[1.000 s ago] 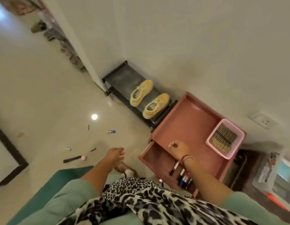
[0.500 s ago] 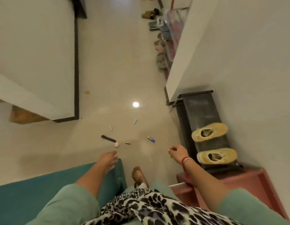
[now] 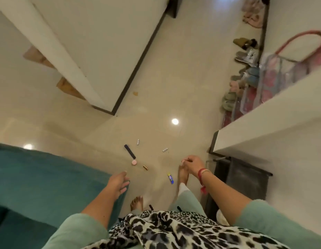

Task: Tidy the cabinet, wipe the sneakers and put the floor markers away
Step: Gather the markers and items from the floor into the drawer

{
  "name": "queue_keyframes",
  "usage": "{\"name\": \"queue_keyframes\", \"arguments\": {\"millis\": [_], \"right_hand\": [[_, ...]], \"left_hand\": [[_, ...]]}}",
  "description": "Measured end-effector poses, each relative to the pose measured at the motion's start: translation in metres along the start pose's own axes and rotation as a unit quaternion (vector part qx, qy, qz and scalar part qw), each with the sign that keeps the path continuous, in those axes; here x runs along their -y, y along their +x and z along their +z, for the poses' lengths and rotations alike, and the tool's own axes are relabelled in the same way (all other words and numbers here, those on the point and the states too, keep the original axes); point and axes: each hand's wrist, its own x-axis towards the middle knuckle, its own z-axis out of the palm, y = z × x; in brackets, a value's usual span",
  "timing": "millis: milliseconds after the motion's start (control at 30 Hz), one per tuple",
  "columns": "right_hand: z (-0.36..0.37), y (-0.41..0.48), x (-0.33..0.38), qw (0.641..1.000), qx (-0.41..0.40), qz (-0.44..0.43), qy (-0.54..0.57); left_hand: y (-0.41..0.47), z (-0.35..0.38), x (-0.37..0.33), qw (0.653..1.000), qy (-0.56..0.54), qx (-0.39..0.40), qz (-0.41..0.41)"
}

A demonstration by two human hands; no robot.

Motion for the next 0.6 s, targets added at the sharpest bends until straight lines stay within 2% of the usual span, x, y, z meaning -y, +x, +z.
{"name": "queue_keyframes", "arguments": {"millis": [167,300,500,600], "right_hand": [[-0.031,0.067,0.019,0.989,0.077,-0.04,-0.116],[-0.031,0.117,0.024,0.978,0.119,-0.044,-0.163],[0.03,0.204,-0.014,0.969,0.153,-0.009,-0.194],[0.078,0.251,-0.057,0.969,0.147,0.046,-0.191]], "left_hand": [[0.008,0.058,-0.019,0.997,-0.063,-0.033,-0.022],[0.034,0.098,-0.031,0.993,-0.109,-0.038,-0.031],[0.118,0.138,-0.027,0.992,-0.114,-0.032,-0.047],[0.18,0.151,-0.016,0.993,-0.093,-0.034,-0.06]]}}
